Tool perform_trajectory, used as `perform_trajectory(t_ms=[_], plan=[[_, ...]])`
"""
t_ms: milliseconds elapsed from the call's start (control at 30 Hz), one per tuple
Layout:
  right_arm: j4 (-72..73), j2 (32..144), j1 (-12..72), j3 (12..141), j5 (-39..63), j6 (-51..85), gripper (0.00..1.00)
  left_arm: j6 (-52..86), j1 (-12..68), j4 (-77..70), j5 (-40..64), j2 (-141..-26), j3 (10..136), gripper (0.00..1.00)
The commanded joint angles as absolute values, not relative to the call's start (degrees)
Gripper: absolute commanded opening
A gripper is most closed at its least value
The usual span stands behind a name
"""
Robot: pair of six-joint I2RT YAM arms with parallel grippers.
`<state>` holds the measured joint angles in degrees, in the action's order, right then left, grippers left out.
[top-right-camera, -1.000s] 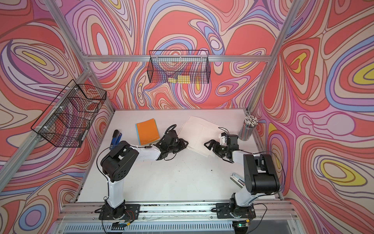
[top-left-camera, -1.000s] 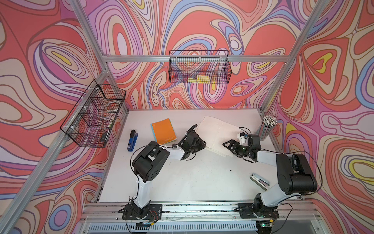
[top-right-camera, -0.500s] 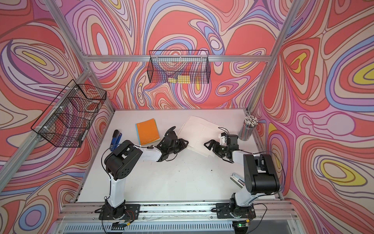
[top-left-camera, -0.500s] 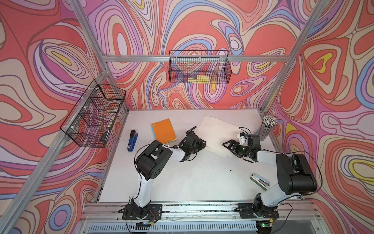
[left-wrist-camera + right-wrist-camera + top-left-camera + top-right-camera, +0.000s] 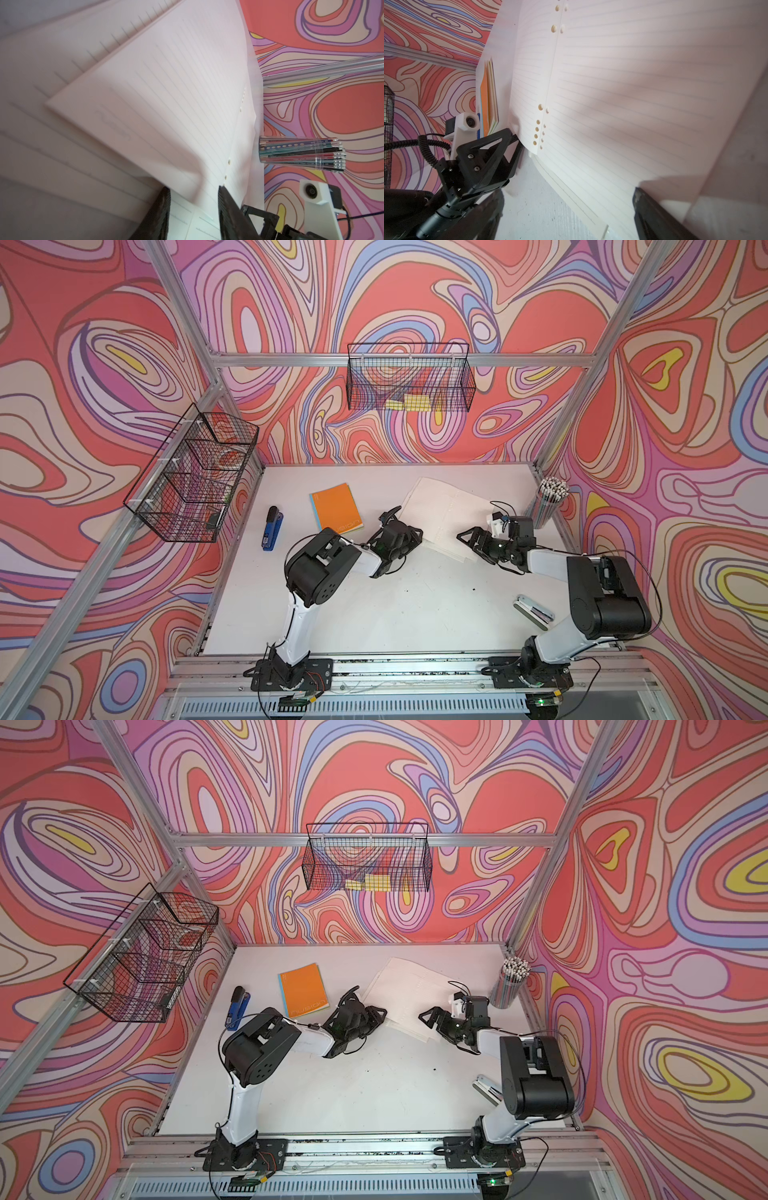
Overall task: Close the notebook
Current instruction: Close the notebook at the center of the board.
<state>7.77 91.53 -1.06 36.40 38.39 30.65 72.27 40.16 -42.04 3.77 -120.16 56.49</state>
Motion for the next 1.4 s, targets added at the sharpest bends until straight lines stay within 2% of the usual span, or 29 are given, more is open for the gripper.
perform_trajectory(t_ms=[0,133,233,267,567,733,1000,1200,1367], plan=[[6.22,91.85,-1.28,35.24,38.72,30.0,0.98,75.91,40.69,-42.5,1.07,-122.71,55.97,0.39],[6.24,91.61,-1.27,35.17,38.67,30.12,0.98,75.82,41.07,-37.96,-1.18,-121.49,56.65,0.27],[6.33,91.66,-1.27,34.98,38.91,30.07,0.98,75.41,41.3,-36.72,-2.02,-121.12,56.62,0.05],[6.33,91.65,-1.23,34.89,38.93,30.11,0.98,75.33,41.31,-36.72,-2.1,-121.12,56.49,0.0],[6.39,90.06,-1.27,34.38,39.29,30.11,0.98,72.02,41.48,-39.35,-1.8,-118.53,54.63,0.0],[4.41,86.86,-1.33,34.93,39.27,30.2,0.98,67.79,41.65,-40.33,-2.0,-112.85,52.34,0.0],[0.73,79.49,-0.81,34.4,39.31,30.98,0.98,66.5,41.65,-44.65,-5.03,-103.1,41.87,0.0],[-3.3,72.19,2.28,33.85,37.09,32.19,0.98,64.4,41.66,-44.35,-6.88,-93.54,34.03,0.0],[-3.96,68.33,8.64,32.96,34.17,35.58,0.98,62.01,41.62,-36.88,-8.96,-82.38,28.01,0.0]])
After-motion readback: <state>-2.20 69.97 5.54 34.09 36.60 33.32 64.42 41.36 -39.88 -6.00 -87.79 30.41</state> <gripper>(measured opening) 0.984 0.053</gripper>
